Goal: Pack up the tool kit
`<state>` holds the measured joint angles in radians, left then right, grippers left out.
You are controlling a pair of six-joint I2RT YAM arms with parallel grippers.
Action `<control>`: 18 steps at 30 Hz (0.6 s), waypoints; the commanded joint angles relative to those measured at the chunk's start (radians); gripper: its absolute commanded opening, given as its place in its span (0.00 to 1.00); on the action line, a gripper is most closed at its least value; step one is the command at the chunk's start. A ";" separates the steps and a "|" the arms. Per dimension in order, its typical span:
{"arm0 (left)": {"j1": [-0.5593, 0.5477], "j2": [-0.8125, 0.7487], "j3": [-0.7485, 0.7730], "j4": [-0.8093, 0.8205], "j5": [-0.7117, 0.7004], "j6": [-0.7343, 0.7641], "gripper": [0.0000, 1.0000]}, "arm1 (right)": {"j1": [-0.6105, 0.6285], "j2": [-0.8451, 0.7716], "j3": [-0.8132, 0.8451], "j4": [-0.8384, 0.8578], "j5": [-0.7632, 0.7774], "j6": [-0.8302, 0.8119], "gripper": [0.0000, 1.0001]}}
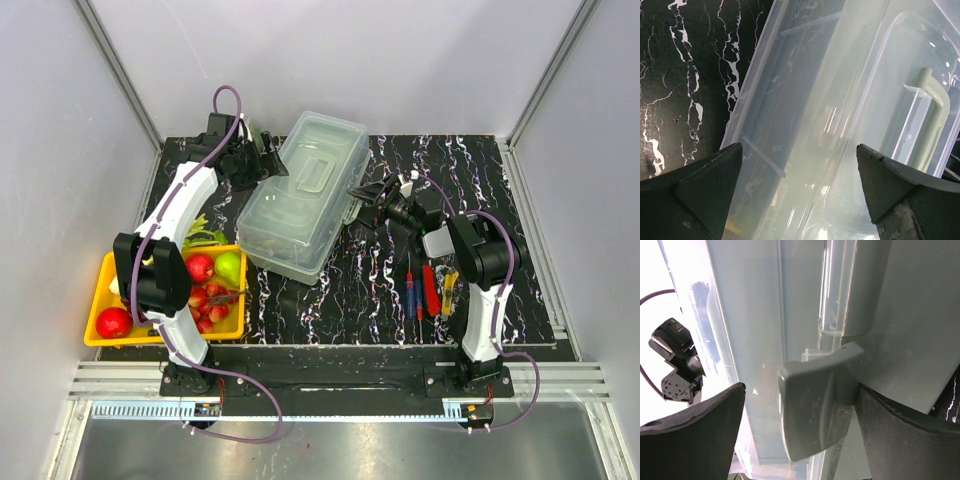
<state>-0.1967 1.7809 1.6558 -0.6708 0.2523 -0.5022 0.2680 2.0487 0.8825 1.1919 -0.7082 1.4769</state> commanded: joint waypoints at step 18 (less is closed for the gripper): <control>-0.007 -0.043 0.035 -0.047 -0.094 0.077 0.99 | -0.035 -0.139 -0.171 0.150 0.116 -0.092 0.99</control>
<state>-0.2039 1.7687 1.6569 -0.6842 0.2157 -0.4641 0.2398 1.9720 0.7021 1.2774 -0.6060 1.4586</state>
